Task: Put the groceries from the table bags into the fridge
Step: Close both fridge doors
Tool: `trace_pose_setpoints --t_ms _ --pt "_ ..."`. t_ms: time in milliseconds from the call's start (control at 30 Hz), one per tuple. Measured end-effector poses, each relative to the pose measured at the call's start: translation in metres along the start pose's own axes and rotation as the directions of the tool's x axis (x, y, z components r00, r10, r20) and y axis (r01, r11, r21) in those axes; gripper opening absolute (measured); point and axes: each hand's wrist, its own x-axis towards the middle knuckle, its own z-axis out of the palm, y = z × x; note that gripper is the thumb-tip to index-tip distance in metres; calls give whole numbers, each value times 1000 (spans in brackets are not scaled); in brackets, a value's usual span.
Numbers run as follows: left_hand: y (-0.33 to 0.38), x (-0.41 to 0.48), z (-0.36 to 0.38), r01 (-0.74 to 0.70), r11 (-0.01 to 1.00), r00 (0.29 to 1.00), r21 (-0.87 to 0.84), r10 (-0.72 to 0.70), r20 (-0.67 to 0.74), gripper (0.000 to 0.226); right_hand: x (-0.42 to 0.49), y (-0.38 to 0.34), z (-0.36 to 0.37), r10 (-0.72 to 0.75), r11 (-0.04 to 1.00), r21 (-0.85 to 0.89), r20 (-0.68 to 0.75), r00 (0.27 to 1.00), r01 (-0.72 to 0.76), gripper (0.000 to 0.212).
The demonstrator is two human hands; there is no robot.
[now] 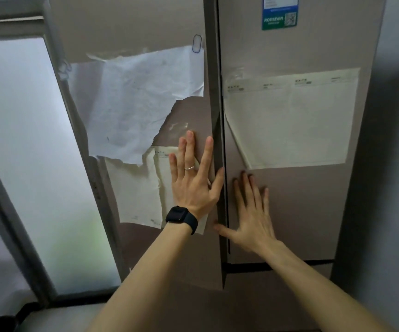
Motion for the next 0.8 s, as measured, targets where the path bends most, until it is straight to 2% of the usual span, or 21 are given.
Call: trace_pose_setpoints --t_ms 267,800 --pt "1 1 7 -27 999 1000 45 27 -13 67 1 8 9 -18 1000 -17 -68 998 17 112" --pt "-3 7 43 0 996 1000 93 1 -15 62 7 20 31 1 991 -132 -175 985 -25 91"
